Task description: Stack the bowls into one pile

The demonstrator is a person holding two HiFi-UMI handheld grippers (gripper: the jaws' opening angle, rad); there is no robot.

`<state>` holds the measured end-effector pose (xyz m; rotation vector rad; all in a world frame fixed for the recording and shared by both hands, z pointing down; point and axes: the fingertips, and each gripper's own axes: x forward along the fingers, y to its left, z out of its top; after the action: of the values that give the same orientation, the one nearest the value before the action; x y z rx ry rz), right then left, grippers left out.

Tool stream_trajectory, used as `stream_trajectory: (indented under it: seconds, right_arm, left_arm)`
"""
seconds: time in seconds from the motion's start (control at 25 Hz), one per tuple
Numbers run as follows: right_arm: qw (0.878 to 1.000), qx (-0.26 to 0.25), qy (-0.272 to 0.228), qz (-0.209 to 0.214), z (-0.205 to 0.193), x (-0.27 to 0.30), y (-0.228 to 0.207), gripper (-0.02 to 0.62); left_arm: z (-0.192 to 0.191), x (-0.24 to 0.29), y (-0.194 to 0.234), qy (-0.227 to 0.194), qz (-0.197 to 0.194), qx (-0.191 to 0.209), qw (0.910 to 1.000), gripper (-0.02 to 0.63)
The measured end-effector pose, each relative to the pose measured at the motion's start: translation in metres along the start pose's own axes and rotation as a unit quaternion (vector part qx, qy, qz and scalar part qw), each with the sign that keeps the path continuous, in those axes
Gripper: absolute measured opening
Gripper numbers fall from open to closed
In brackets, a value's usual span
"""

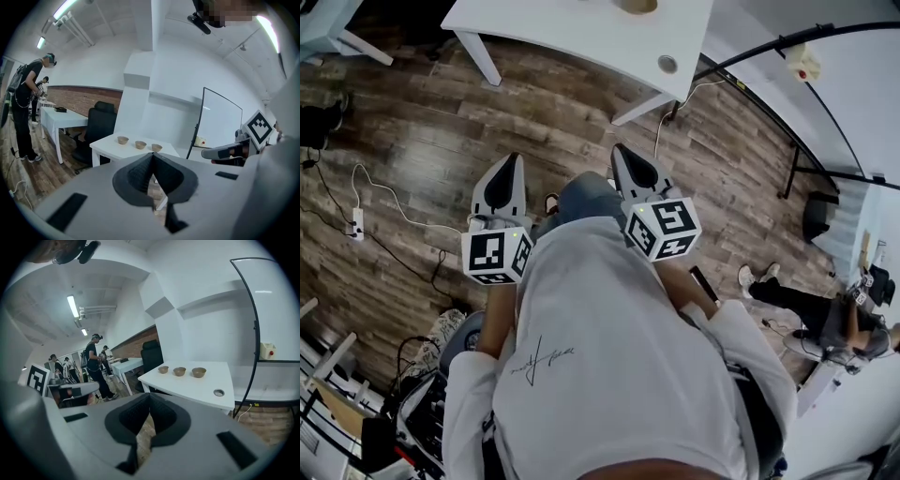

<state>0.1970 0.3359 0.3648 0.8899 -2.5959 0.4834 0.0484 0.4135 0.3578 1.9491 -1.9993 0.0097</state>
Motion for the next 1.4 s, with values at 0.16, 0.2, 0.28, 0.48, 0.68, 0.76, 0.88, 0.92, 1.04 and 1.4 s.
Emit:
stream_trajectory:
  seconds: [0.16, 0.2, 0.28, 0.48, 0.68, 0.76, 0.88, 0.92, 1.04, 1.4]
  right_arm:
    - [1.000, 0.003, -0.003, -0.004, 0.007, 0.013, -0.005, 0.009]
    - [1.000, 0.006, -0.005, -0.005, 0.009, 0.016, -0.007, 0.009]
    - [1.000, 0.012, -0.007, -0.008, 0.012, 0.023, -0.014, 0.009]
    - [0.999, 0.023, -0.013, -0.018, 0.026, 0.050, -0.040, 0.009]
    - [0.999, 0.034, -0.019, -0.027, 0.045, 0.077, -0.075, 0.009]
    - [0.999, 0.039, -0.020, -0.028, 0.055, 0.087, -0.089, 0.009]
    - [0.998, 0.045, -0.024, -0.028, 0.070, 0.105, -0.110, 0.009]
    - [0.998, 0.047, -0.026, -0.028, 0.075, 0.111, -0.116, 0.010]
    - [0.998, 0.054, -0.030, -0.030, 0.087, 0.127, -0.136, 0.010]
    - [0.997, 0.072, -0.020, -0.034, 0.099, 0.162, -0.190, 0.010]
  left_arm:
    - [0.005, 0.013, 0.007, 0.001, -0.003, -0.008, 1.0000, 0.003]
    - [0.006, 0.016, 0.009, 0.002, -0.004, -0.011, 0.9999, 0.003]
    - [0.008, 0.024, 0.012, 0.003, -0.005, -0.012, 0.9999, 0.003]
    - [0.018, 0.058, 0.023, 0.006, -0.004, -0.005, 1.0000, 0.003]
    - [0.032, 0.105, 0.025, 0.011, -0.012, 0.006, 0.9999, 0.003]
    - [0.040, 0.126, 0.023, 0.012, -0.014, 0.008, 0.9998, 0.003]
    - [0.053, 0.156, 0.021, 0.014, -0.017, 0.013, 0.9997, 0.003]
    - [0.057, 0.166, 0.021, 0.014, -0.018, 0.015, 0.9996, 0.003]
    - [0.065, 0.194, 0.021, 0.019, -0.021, 0.015, 0.9995, 0.003]
    - [0.074, 0.268, 0.019, 0.031, -0.022, 0.016, 0.9992, 0.003]
